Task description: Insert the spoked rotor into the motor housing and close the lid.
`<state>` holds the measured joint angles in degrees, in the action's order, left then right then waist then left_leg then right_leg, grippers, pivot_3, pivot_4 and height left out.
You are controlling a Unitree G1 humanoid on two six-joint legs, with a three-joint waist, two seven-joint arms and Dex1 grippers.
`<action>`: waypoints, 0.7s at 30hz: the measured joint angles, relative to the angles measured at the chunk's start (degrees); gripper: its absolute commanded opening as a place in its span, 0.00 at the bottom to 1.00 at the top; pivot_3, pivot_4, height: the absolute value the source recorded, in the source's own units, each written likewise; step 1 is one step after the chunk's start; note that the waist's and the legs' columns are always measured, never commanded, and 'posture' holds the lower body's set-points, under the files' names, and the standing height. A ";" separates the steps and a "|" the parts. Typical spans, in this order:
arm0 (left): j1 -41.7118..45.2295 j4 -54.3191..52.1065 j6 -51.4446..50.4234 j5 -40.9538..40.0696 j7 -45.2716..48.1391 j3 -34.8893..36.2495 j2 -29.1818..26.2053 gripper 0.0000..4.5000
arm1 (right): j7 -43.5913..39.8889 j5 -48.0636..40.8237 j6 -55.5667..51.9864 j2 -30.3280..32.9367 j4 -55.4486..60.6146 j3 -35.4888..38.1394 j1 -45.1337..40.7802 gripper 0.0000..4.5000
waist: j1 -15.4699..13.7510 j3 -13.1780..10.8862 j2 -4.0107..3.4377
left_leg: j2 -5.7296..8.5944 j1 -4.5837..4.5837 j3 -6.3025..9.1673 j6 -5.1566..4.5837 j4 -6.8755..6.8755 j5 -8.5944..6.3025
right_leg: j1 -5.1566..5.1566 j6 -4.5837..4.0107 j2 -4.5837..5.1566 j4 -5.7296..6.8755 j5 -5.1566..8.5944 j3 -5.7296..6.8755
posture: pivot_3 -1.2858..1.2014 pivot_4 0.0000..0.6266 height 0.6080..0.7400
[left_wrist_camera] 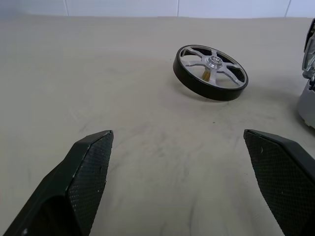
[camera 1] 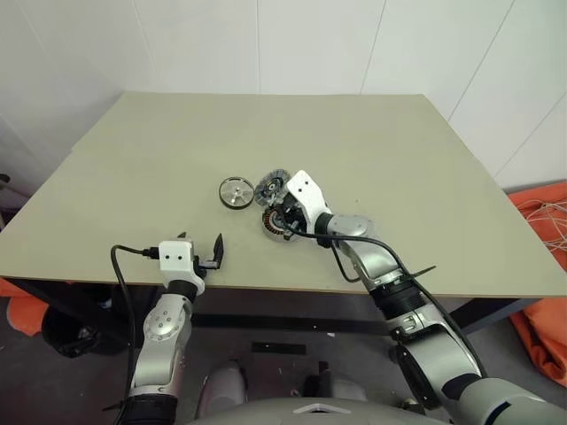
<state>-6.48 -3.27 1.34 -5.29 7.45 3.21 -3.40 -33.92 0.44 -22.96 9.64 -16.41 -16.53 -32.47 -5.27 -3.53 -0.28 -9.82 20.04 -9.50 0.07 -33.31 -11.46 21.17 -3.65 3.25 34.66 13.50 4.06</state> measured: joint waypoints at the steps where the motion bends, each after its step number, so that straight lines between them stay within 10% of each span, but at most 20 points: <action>1: -0.03 -0.15 -0.27 0.00 -0.17 -0.11 0.00 1.00 | 0.00 0.18 0.04 -0.37 -0.70 -0.20 -0.25 0.01 | 0.00 0.00 0.00 | 0.00 0.00 0.00 0.00 0.00 0.00 | 0.00 0.00 0.00 0.00 0.00 0.00 | 0.52 0.00 1.00; 21: -0.58 -2.11 -1.89 -0.07 -0.31 -0.63 -0.02 1.00 | 0.11 2.16 2.65 -0.57 -8.20 -0.43 -4.65 0.01 | 0.00 0.00 0.00 | 0.00 0.01 0.00 0.00 0.00 0.00 | -0.01 -0.03 0.00 0.00 -0.02 0.00 | 0.52 0.00 1.00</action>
<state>-7.06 -5.38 -0.55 -5.36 7.14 2.58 -3.42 -33.81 2.61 -20.32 9.07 -24.61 -16.96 -37.12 -5.27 -3.53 -0.28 -9.82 20.04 -9.51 0.07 -33.31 -11.46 21.16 -3.68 3.25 34.65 13.49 4.06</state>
